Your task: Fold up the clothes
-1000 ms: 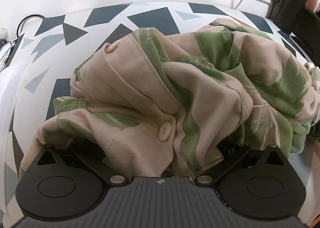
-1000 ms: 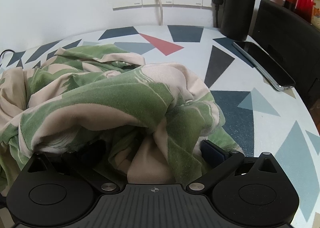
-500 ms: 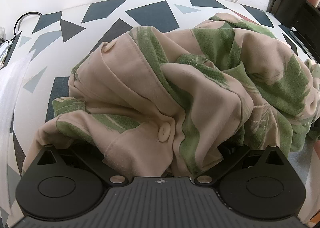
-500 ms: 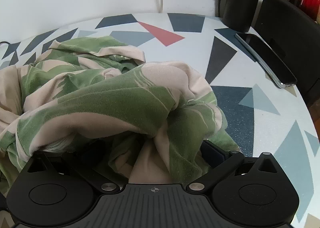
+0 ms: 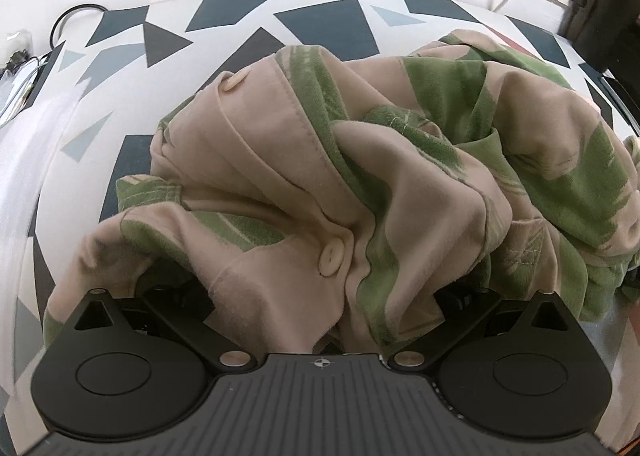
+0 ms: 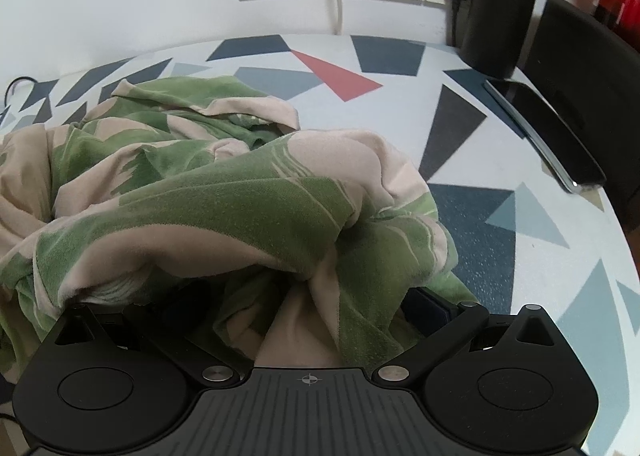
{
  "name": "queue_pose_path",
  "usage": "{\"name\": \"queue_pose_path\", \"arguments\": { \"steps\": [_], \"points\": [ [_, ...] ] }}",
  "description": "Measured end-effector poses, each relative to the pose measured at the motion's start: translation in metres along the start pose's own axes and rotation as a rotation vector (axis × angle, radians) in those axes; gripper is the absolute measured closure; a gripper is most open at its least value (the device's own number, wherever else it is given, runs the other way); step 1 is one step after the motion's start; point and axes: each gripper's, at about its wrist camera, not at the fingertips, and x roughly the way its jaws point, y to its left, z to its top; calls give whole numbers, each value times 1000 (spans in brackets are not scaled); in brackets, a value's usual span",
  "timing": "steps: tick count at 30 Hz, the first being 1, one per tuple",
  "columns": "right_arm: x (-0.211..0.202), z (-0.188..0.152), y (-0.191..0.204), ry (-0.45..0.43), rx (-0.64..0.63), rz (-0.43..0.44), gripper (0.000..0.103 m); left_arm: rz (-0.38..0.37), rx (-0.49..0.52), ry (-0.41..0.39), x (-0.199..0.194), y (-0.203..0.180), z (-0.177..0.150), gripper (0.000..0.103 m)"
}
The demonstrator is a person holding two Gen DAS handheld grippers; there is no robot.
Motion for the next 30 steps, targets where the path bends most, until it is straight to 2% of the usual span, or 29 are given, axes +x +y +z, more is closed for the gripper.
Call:
{"name": "queue_pose_path", "arguments": {
  "steps": [7, 16, 22, 30],
  "points": [
    [-3, -11, -6, -78, -52, 45, 1, 10, -11, -25, -1, -1, -4, 0],
    [-3, -10, -7, -68, -69, 53, 1, 32, -47, -7, -2, -2, -3, 0],
    [-2, -13, -11, -116, -102, 86, 1, 27, -39, -31, -4, -1, -7, 0],
    [-2, -9, -11, -82, -105, 94, 1, 25, -36, -72, -6, -1, -14, 0]
  ]
}}
